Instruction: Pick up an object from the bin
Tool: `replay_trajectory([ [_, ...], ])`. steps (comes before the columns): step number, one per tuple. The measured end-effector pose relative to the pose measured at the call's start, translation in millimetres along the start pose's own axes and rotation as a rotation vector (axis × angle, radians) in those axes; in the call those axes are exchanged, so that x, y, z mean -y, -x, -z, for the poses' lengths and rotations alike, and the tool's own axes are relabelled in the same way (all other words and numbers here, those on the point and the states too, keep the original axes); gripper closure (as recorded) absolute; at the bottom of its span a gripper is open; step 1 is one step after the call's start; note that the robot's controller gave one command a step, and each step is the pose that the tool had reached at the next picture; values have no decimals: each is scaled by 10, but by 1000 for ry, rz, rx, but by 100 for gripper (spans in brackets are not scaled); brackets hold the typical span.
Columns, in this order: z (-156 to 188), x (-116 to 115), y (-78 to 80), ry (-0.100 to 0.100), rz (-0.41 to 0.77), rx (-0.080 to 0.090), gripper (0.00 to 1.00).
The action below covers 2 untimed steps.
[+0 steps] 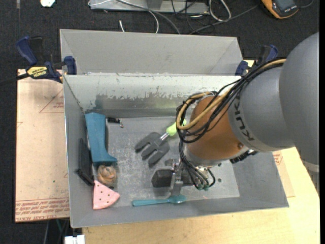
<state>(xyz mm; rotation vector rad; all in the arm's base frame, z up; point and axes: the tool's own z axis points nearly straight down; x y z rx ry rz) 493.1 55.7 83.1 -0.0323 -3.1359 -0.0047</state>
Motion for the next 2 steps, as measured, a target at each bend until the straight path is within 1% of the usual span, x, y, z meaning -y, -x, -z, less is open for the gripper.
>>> replay_trajectory([
  [1,356,-8,26,2,1,10,100],
  [2,775,-10,8,2,2,4,100],
])
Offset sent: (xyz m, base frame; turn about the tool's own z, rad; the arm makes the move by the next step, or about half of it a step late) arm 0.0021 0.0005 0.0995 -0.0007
